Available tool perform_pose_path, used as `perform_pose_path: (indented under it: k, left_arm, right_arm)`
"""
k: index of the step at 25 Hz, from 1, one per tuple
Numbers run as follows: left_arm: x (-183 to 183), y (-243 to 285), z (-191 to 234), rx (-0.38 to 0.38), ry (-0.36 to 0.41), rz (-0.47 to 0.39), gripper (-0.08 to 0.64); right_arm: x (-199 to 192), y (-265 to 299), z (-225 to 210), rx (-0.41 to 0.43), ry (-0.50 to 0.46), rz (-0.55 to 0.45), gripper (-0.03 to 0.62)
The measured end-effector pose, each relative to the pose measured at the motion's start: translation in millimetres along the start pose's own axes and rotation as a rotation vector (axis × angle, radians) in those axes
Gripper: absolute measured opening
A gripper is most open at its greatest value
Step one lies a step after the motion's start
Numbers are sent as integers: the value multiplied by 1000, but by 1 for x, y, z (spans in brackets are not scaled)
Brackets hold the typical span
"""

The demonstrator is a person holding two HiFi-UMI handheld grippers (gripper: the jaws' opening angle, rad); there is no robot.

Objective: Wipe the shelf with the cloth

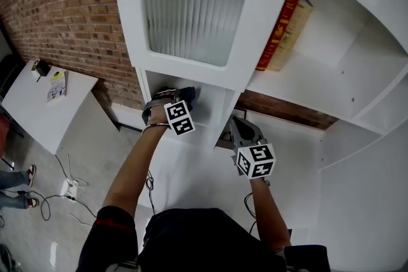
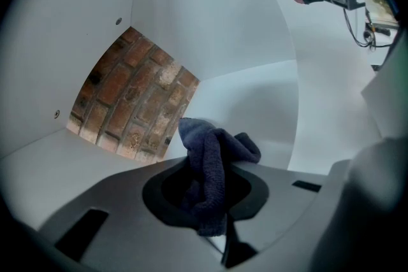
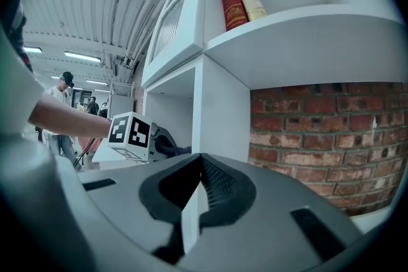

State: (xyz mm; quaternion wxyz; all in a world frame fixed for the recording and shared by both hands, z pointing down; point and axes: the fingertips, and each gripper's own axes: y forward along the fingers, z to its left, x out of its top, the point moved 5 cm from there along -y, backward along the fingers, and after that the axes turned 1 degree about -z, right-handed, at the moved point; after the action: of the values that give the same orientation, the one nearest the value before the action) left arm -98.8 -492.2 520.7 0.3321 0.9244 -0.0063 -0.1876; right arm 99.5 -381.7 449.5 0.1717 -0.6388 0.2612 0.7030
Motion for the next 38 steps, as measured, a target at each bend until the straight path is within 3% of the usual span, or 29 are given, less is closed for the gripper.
perform_pose_path:
  k: [8,20,38]
  left_arm:
    - [-1,1,-1,16,-16,-5,63]
    - [9,-11,-6,-50,-53,-30,63]
    - [21,-84,-15,-49,-198,-197,63]
  right_arm:
    - [-2,-1,-6,-9,0,1,14]
    - [-2,-8,-8,-20,11,0,14]
    - [3,-39,18,-50,16,-3,14]
